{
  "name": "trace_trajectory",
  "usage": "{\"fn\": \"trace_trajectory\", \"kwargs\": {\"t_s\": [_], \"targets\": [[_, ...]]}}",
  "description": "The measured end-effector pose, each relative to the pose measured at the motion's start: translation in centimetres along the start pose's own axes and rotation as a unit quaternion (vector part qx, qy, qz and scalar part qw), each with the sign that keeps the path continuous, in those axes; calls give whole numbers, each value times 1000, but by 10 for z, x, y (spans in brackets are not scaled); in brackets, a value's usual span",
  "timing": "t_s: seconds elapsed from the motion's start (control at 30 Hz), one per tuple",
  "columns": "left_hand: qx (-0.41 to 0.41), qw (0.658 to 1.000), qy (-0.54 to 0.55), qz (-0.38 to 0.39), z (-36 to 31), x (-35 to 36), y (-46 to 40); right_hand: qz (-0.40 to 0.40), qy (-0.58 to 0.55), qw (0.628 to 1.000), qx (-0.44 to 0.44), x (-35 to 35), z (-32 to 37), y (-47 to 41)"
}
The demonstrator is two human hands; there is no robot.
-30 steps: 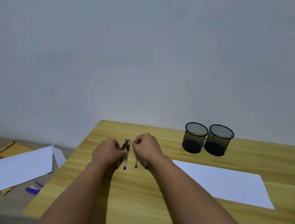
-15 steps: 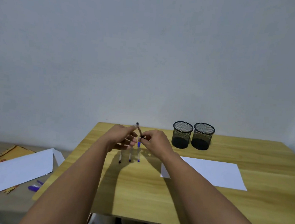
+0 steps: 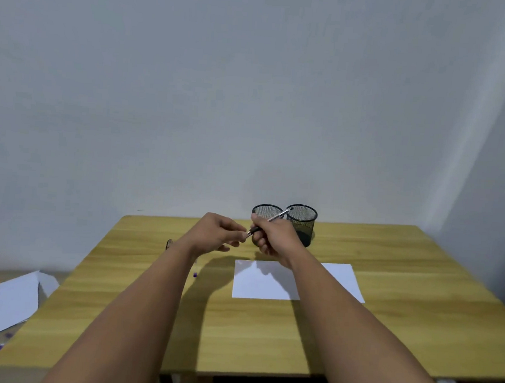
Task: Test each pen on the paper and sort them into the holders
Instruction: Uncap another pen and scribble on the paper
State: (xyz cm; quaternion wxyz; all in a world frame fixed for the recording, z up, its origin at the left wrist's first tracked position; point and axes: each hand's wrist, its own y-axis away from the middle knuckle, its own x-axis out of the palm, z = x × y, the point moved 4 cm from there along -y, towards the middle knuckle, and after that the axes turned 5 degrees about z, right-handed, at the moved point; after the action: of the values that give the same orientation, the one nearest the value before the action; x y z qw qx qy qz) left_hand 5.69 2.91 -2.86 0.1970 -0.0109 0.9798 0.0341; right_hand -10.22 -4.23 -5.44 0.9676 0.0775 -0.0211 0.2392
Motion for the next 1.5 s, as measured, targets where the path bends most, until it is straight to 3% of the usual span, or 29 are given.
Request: {"fn": "trace_trajectory", "kwargs": {"t_s": [0.3,0.47,0.6,0.67,0.73,0.9,1.0,1.1,1.23,1.33,1.5], "targets": [[29,997,-69,-1,-4,27,-14,-18,-89,995,32,-18,-9,-11],[33,996,-88,-12,-19,35,-28,-89,-79,992,38,-23,-2,-26],[-15,993,-113,31,4,14,-28,-192,-186,964,16,-77,15,-30],[-19,986,-163,-26,23,-11,-26,-159,-182,970,14,-102,33,-21],[-29,961,-260,-89,36,-29,-27,-124,-120,985,15,-108,42,-12],[-85,871,-471,-108,61,-11,-36,-112,-16,994,-4,-93,24,-1],[-86,827,-542,-123,77,-2,-36,-147,20,988,-40,-93,1,-3],[-81,805,-569,-146,87,0,-35,-158,10,986,-59,-90,-21,-6],[30,822,-537,-188,80,13,-25,-148,-4,987,-65,-77,-48,-6],[112,838,-523,-105,71,38,-15,-128,1,989,-73,-67,-66,-11],[113,856,-504,-11,85,53,-8,-111,48,990,-77,-65,-90,-17]]}}
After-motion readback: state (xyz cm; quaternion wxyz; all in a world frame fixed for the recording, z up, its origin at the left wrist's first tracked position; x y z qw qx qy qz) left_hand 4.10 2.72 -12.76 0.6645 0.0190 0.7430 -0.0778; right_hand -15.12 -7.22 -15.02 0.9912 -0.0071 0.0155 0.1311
